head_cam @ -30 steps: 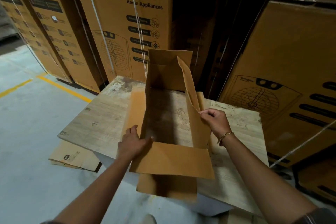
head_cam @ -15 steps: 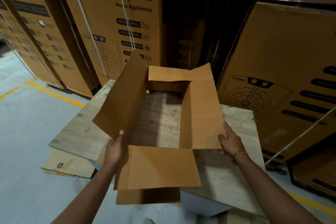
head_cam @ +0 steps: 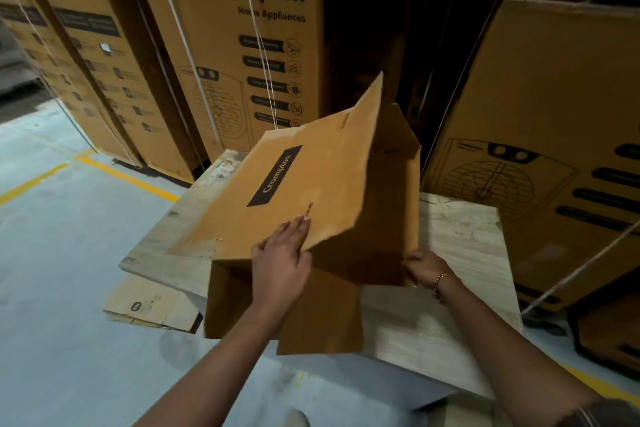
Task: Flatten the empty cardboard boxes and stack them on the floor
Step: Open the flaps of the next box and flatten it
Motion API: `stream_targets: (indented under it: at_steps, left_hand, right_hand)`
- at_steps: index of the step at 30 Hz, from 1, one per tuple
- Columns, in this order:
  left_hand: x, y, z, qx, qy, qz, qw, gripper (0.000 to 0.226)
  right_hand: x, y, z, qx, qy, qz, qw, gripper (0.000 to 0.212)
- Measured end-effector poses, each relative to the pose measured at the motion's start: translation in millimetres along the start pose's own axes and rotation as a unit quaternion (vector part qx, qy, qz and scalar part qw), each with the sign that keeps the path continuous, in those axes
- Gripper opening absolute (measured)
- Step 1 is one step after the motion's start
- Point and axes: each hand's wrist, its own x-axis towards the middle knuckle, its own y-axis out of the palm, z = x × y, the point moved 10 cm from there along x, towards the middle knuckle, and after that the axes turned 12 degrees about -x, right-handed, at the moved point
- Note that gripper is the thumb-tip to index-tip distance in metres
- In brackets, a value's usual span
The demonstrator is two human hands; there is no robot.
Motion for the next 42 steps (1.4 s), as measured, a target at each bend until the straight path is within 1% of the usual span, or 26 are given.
stream_targets:
  at_steps: [1,2,3,4,5,6,7,8,9,11,13,16,18,19,20,22,23,24,26,27,28,31,33,35,38,42]
  left_hand:
    - [-1.6,8.5,-6.6,0.034,0.015,0.022,0.999,0.057]
    - [-4.3,16.2,-15.6,0.065,0.032,0.045,0.996,0.063]
    - [-6.1,24.8,-23.0,0.090,0.049,0.068,0.992,0.067]
    - [-7.3,33.1,-31.3,0.111,0.066,0.087,0.988,0.069]
    - [-8.4,42.6,-39.2,0.132,0.083,0.106,0.982,0.070]
    - [-10.6,51.9,-47.8,0.144,0.104,0.122,0.976,0.070]
    - [-13.8,60.6,-55.8,0.147,0.125,0.141,0.971,0.072]
    - [-17.4,69.2,-60.6,0.135,0.143,0.166,0.966,0.076]
    - [-21.0,76.6,-61.8,0.111,0.152,0.199,0.962,0.082]
    - [-26.4,80.9,-54.6,0.085,0.165,0.254,0.949,0.093]
    - [-22.0,66.9,-30.2,0.153,0.178,0.238,0.943,0.101]
    - [-2.5,26.2,30.5,0.253,0.107,0.175,0.945,0.106]
    - [6.0,9.2,57.0,0.260,0.083,0.157,0.949,0.102]
    - [8.6,6.5,62.4,0.257,0.093,0.152,0.950,0.099]
    - [10.2,6.2,64.1,0.252,0.111,0.148,0.950,0.096]
    - [12.2,7.9,62.4,0.241,0.147,0.140,0.949,0.089]
    - [13.4,9.0,60.8,0.239,0.158,0.141,0.948,0.087]
    - [14.1,9.6,58.8,0.240,0.166,0.143,0.946,0.086]
    - [15.4,11.0,57.1,0.247,0.180,0.149,0.940,0.082]
    - [14.7,10.8,55.9,0.254,0.192,0.149,0.936,0.080]
    - [13.0,10.0,55.3,0.261,0.205,0.151,0.931,0.079]
    - [8.3,3.0,60.2,0.254,0.240,0.158,0.924,0.075]
    - [9.6,-7.7,61.3,0.240,0.265,0.146,0.922,0.070]
    - [14.5,-21.3,51.8,0.223,0.292,0.125,0.922,0.057]
    - [33.1,-45.5,31.2,0.226,0.315,0.099,0.917,0.032]
    - [67.3,-87.6,28.4,0.253,0.297,0.086,0.917,0.033]
  right_hand:
    - [-2.5,-0.7,-5.6,0.011,-0.002,0.003,1.000,0.036]
    - [-8.2,-4.4,-8.7,0.059,-0.007,-0.005,0.998,0.036]
    - [-14.7,-10.1,-10.2,0.153,-0.007,-0.013,0.988,0.041]
    - [-22.1,-16.0,-8.5,0.272,-0.009,-0.006,0.962,0.050]
    - [-28.2,-19.3,-1.3,0.391,-0.020,0.025,0.920,0.059]
    - [-35.9,-26.3,8.4,0.475,-0.038,0.053,0.878,0.065]
    - [-43.3,-37.1,16.6,0.511,-0.057,0.060,0.856,0.062]
    - [-48.7,-49.0,19.6,0.502,-0.070,0.042,0.861,0.049]
    - [-53.2,-59.3,19.8,0.471,-0.073,0.016,0.879,0.037]
    - [-56.1,-74.1,7.7,0.392,-0.039,-0.047,0.918,0.036]
    - [-58.4,-77.8,-3.2,0.380,-0.013,-0.061,0.923,0.037]
    - [-67.2,-87.5,-4.7,0.352,-0.021,-0.082,0.932,0.039]
    - [-69.0,-87.0,-2.5,0.341,-0.030,-0.092,0.935,0.039]
    - [-70.7,-87.1,-1.4,0.328,-0.026,-0.105,0.939,0.040]
    - [-73.1,-90.6,0.1,0.284,-0.021,-0.132,0.950,0.043]
    - [-83.7,-104.2,12.0,0.040,-0.010,-0.208,0.977,0.058]
    - [-93.9,-107.9,28.8,-0.092,-0.032,-0.245,0.965,0.067]
    - [-103.3,-100.9,49.5,-0.170,-0.078,-0.250,0.950,0.077]
    - [-113.7,-57.3,81.3,-0.223,-0.160,-0.143,0.951,0.102]
    - [-117.6,-29.2,88.4,-0.261,-0.175,-0.088,0.945,0.110]
    - [-119.1,-6.1,89.4,-0.306,-0.177,-0.067,0.933,0.113]
    - [-122.0,12.5,84.6,-0.358,-0.133,-0.136,0.914,0.096]
    - [-129.5,16.0,86.7,-0.359,-0.117,-0.148,0.914,0.085]
    - [-140.1,17.0,97.2,-0.357,-0.122,-0.149,0.914,0.075]
    - [-148.5,-12.5,114.8,-0.340,-0.098,-0.186,0.917,0.065]
    - [-150.6,-67.7,138.8,-0.340,-0.077,-0.268,0.898,0.060]
